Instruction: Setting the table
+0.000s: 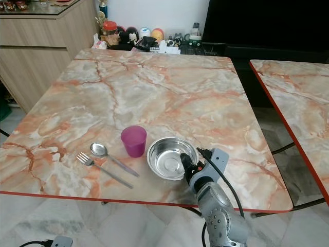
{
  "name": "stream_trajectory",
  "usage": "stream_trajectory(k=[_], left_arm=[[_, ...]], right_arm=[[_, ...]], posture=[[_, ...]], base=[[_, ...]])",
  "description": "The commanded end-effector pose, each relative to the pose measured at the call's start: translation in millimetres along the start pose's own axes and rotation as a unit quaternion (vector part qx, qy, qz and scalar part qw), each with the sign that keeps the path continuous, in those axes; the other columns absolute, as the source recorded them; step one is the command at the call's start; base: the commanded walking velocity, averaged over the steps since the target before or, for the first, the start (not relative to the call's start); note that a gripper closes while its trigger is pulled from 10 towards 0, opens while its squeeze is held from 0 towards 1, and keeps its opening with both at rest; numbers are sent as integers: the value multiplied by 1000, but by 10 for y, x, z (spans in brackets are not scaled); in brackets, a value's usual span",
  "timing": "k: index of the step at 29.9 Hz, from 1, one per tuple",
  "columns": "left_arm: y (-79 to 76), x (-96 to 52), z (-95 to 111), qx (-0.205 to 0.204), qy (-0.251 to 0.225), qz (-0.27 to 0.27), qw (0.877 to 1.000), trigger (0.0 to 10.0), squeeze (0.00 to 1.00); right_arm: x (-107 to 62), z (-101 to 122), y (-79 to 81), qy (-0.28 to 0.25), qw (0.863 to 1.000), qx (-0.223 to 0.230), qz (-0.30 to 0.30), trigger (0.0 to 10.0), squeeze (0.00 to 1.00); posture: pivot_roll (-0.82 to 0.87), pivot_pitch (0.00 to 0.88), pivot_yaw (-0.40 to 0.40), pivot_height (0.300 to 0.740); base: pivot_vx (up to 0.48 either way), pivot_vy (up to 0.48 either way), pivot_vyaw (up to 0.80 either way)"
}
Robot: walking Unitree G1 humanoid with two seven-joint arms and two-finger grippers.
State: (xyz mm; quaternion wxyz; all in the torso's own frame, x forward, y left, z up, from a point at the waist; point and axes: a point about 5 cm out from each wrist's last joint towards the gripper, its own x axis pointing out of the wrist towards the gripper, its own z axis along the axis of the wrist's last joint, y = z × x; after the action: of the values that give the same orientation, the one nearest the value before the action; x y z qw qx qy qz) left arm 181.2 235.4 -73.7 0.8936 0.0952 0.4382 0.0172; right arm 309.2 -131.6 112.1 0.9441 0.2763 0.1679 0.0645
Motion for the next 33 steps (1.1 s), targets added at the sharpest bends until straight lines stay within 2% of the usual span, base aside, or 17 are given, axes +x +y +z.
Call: stream_trajectory(k=[1, 15, 20, 22, 24, 27, 29, 31, 33], left_arm=[[-2, -22, -115, 3, 23, -1, 1000, 10000, 0], [-18, -29, -148, 1, 28, -2, 1000, 10000, 0], [-23, -28, -145, 1, 27, -2, 1000, 10000, 0], [-25, -28, -145, 1, 27, -2, 1000, 10000, 0], [-25, -28, -146, 1, 27, -2, 1000, 10000, 0], [-31, -29, -151, 2, 27, -3, 1000, 10000, 0], [-31, -29, -151, 2, 27, -3, 1000, 10000, 0], [-39, -31, -155, 6, 27, -5, 1000, 10000, 0], [-41, -32, -159, 6, 26, -6, 1000, 10000, 0]], right_arm=[[6, -42, 18, 14, 1000, -2, 6, 0, 0], [-4, -26, 15, 13, 1000, -5, 1, 0, 0], [-13, 0, -22, -2, 1000, -7, -18, 0, 0], [-34, 90, -72, -48, 998, 12, -39, 0, 0], [-49, 138, -91, -70, 996, 23, -47, 0, 0], [-130, 291, -173, -145, 984, 69, -78, 0, 0], [-130, 291, -173, -145, 984, 69, -78, 0, 0], [-237, 419, -259, -213, 966, 113, -98, 0, 0], [-284, 458, -285, -237, 958, 124, -103, 0, 0]], posture=[[24, 149, -24, 740], [19, 171, -28, 740], [19, 172, -30, 740], [19, 172, -31, 740], [20, 171, -32, 740], [17, 167, -31, 740], [17, 167, -31, 740], [10, 157, -31, 740], [6, 146, -31, 740]], base=[[0, 0, 0], [0, 0, 0], [0, 0, 0], [0, 0, 0], [0, 0, 0], [0, 0, 0], [0, 0, 0], [0, 0, 0], [0, 0, 0]])
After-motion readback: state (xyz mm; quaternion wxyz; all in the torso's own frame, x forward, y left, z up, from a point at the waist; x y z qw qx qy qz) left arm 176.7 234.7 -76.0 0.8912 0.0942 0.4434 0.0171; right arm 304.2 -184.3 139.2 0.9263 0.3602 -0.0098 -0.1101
